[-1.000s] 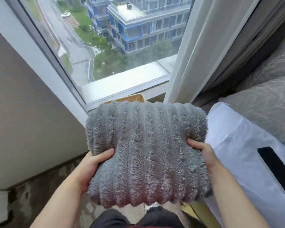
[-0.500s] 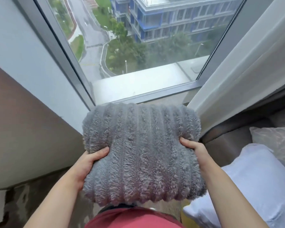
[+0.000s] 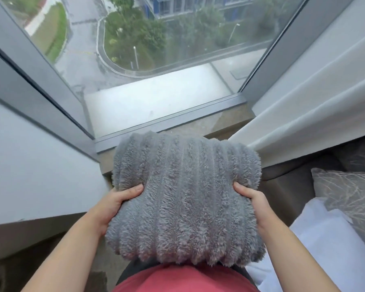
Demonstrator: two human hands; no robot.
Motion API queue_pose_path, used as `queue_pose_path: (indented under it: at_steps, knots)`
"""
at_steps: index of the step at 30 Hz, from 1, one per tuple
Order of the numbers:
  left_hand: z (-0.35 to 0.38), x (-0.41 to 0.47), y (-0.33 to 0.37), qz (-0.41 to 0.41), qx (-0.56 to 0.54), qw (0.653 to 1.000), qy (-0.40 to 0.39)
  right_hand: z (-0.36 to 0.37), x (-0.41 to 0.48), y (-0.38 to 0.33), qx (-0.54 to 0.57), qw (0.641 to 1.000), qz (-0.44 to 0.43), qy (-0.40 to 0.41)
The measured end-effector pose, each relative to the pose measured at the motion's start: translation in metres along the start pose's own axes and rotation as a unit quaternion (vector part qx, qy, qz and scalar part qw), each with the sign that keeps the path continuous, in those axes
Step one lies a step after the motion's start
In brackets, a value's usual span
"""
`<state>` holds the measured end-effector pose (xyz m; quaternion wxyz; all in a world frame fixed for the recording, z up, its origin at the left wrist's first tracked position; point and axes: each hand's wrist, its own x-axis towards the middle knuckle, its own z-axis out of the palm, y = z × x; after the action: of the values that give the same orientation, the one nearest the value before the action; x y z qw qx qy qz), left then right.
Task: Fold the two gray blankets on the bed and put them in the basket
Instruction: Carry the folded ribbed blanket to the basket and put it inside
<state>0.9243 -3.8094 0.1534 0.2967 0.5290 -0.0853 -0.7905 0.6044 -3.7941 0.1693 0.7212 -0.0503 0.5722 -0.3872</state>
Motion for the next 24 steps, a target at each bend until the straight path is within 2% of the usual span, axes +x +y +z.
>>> queue_pose_path:
  at_steps: [4, 8, 14, 18, 24]
  knots:
    - [-0.002, 0.023, 0.016, 0.000, -0.033, 0.999, 0.034, 0.016, 0.062, -0.032, -0.043, 0.995, 0.083, -0.040]
    - [-0.024, 0.070, 0.003, -0.006, -0.065, 0.995, 0.076, 0.014, 0.138, -0.037, -0.123, 0.975, 0.178, -0.057]
    - [-0.078, 0.191, -0.052, -0.072, -0.110, 0.985, 0.113, -0.017, 0.261, -0.001, -0.205, 0.944, 0.257, -0.018]
    - [-0.111, 0.278, -0.089, -0.101, -0.113, 0.980, 0.129, -0.040, 0.342, 0.041, -0.213, 0.948, 0.235, 0.030]
    - [-0.167, 0.385, -0.098, -0.043, -0.066, 0.988, 0.130, -0.047, 0.444, 0.103, -0.215, 0.958, 0.159, 0.101]
